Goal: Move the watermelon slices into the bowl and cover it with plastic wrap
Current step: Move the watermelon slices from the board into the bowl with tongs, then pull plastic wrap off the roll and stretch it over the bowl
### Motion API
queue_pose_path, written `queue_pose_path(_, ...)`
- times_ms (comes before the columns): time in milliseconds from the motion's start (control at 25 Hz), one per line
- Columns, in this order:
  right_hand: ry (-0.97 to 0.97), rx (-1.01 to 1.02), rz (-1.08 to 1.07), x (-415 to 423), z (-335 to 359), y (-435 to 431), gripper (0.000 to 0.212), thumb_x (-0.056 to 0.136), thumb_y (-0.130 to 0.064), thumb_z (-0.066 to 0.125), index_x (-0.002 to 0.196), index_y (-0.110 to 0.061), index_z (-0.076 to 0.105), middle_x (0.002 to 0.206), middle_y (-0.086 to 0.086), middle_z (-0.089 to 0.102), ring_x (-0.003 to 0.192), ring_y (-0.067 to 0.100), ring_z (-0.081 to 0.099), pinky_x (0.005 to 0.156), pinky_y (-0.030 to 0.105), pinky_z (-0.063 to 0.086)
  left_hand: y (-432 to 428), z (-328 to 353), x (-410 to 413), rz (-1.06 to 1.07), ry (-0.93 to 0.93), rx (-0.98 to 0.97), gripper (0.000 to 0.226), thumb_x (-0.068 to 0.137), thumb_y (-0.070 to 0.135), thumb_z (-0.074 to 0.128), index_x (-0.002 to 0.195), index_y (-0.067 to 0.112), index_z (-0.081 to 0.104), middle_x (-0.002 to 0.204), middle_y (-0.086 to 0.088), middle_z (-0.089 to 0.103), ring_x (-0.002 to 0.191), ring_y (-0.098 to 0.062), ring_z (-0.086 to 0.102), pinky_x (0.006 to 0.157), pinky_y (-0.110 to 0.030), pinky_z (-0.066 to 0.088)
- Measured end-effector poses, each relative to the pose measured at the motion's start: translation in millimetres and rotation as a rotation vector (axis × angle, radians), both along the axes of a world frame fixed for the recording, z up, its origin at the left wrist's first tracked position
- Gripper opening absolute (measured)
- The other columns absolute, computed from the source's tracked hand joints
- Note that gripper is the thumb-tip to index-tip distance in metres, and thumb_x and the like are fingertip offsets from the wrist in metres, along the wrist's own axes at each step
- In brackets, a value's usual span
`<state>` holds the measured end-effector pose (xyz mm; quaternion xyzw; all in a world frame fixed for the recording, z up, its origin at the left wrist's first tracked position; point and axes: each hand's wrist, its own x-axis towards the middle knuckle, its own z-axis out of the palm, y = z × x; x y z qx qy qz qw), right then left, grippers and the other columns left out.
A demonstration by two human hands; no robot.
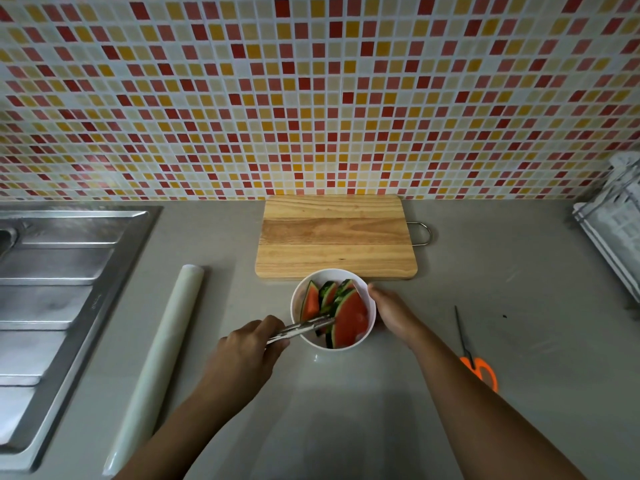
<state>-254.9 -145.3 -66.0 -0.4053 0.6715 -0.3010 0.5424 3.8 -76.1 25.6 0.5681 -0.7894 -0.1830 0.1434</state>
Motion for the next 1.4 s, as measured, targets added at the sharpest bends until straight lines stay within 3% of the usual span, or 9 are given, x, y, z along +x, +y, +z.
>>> queue_pose_path(240, 0.05, 0.012, 0.009, -1.5, -2.6, -1.2, 0.044, 0.099, -0.036, 0.033, 0.113, -0.009, 0.065, 0.118, 0.013, 0.065, 0.111, 0.025, 0.058, 0.101, 0.041, 0.043, -2.8, 2.5, 6.2, -0.021, 0.02, 0.043, 0.016, 0.09, 0.032, 0.058, 0.101, 0.021, 0.06, 0.09, 0.004, 0.068, 0.077, -0.02, 0.064, 0.066, -0.033, 0.049)
queue_pose_path(360, 0.053, 0.014, -0.001, -0.9, -3.2, -0.8, 0.042, 0.098, -0.036, 0.033, 0.108, -0.011, 0.066, 0.114, 0.013, 0.066, 0.107, 0.025, 0.06, 0.099, 0.042, 0.044, -30.0, 5.5, 6.1, 0.137, 0.188, -0.058, 0.017, 0.087, 0.022, 0.063, 0.099, 0.01, 0.061, 0.081, -0.008, 0.068, 0.069, -0.027, 0.064, 0.06, -0.032, 0.048)
queue_pose_path(480, 0.062, 0.011, -0.009, 0.6, -5.2, 0.8, 0.044, 0.098, -0.04, 0.032, 0.103, -0.013, 0.067, 0.108, 0.011, 0.068, 0.102, 0.025, 0.062, 0.096, 0.042, 0.046, -81.8, -5.6, -8.7, 0.318, 0.225, -0.052, 0.023, 0.091, 0.018, 0.055, 0.107, 0.002, 0.059, 0.092, -0.019, 0.066, 0.078, -0.032, 0.061, 0.064, -0.03, 0.04)
queue_pose_path(680, 0.025, 0.019, -0.059, 0.6, -8.4, 3.8, 0.042, 0.098, -0.042, 0.034, 0.082, -0.022, 0.067, 0.091, 0.004, 0.069, 0.086, 0.018, 0.064, 0.077, 0.031, 0.046, -154.0, -41.5, -40.5, 0.501, 0.106, 0.123, 0.033, 0.095, 0.022, 0.044, 0.117, -0.002, 0.05, 0.116, -0.02, 0.047, 0.096, -0.037, 0.057, 0.077, -0.041, 0.044)
queue_pose_path(840, -0.01, -0.012, -0.061, -0.1, -7.5, 5.5, 0.044, 0.099, -0.039, 0.036, 0.076, -0.022, 0.069, 0.08, -0.004, 0.071, 0.078, 0.012, 0.066, 0.066, 0.027, 0.047, -181.4, -65.2, -53.8, 0.464, -0.125, 0.137, 0.038, 0.096, 0.031, 0.043, 0.122, 0.004, 0.046, 0.121, -0.015, 0.049, 0.106, -0.034, 0.054, 0.079, -0.042, 0.047)
queue_pose_path(1280, -0.004, -0.011, -0.067, -1.0, -8.9, 7.7, 0.042, 0.098, -0.039, 0.038, 0.078, -0.02, 0.069, 0.083, 0.004, 0.071, 0.082, 0.02, 0.066, 0.075, 0.03, 0.049, -208.5, -88.6, -57.9, 0.467, -0.066, 0.12, 0.044, 0.095, 0.035, 0.047, 0.123, 0.001, 0.043, 0.122, -0.02, 0.051, 0.11, -0.034, 0.051, 0.089, -0.042, 0.047)
queue_pose_path(1400, 0.01, -0.014, -0.052, -1.6, -9.5, 7.9, 0.043, 0.098, -0.041, 0.037, 0.082, -0.02, 0.07, 0.089, 0.005, 0.072, 0.086, 0.019, 0.066, 0.08, 0.033, 0.05, -203.9, -80.3, -57.8, 0.477, -0.038, 0.155, 0.061, 0.09, 0.049, 0.051, 0.127, 0.002, 0.04, 0.126, -0.018, 0.047, 0.114, -0.033, 0.049, 0.093, -0.043, 0.045)
